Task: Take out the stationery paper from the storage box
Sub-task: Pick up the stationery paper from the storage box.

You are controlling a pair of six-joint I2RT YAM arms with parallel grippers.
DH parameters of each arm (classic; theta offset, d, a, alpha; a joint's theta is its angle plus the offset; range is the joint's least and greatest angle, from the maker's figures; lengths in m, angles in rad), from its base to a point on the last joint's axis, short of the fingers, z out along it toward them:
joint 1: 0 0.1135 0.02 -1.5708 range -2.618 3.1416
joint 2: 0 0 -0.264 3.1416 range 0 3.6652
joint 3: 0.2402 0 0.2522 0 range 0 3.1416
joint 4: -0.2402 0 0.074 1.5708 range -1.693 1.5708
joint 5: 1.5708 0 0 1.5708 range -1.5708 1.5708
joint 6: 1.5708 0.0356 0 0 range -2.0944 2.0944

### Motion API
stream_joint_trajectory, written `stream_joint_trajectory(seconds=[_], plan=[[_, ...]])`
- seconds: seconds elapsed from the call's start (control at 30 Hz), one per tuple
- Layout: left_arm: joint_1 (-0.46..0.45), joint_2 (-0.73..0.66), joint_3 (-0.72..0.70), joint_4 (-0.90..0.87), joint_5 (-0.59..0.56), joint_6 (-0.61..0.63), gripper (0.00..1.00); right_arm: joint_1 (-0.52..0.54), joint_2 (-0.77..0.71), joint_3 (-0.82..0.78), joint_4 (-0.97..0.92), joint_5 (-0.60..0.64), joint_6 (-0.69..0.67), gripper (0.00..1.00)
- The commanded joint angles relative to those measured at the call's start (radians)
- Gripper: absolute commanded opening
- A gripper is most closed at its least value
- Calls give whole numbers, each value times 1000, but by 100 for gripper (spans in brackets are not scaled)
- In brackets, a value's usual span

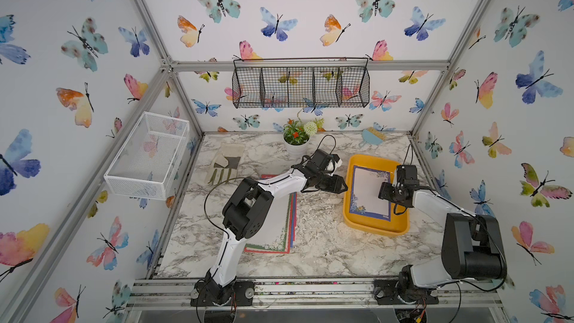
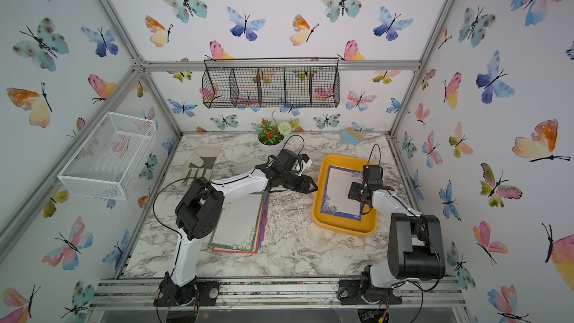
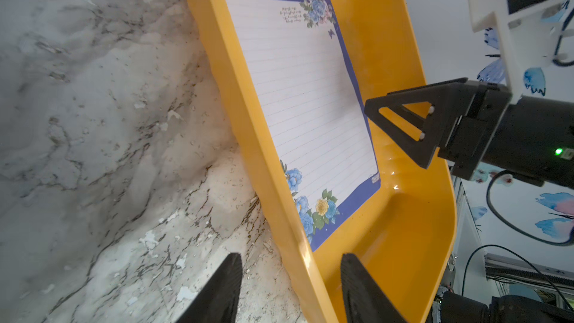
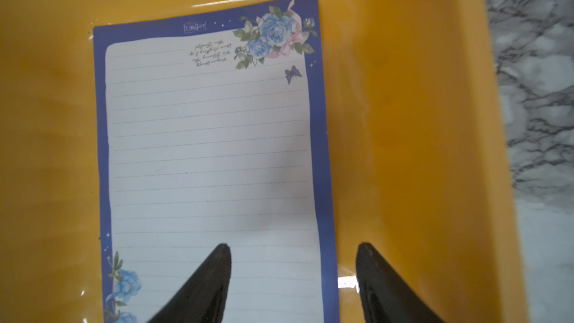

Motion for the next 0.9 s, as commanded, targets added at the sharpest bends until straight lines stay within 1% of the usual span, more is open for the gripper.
stream_joint_trajectory(seconds=[0.0,0.13,0.27,0.47,0.7,0.87], plan=[[0,24,-7,43,82,-21,54,-5,34,-11,7,-12,24,67],[-1,37,-22,56,111,-47,54,-5,70,2,1,-13,29,67],[-1,43,-30,59,119,-53,53,-5,88,6,10,-47,38,66],[-1,73,-15,59,141,-77,50,-7,97,3,23,-141,35,60],[-2,99,7,59,157,-88,45,-16,76,-21,66,-271,-9,55],[-1,110,15,58,161,-93,43,-29,68,-41,99,-346,-8,52]])
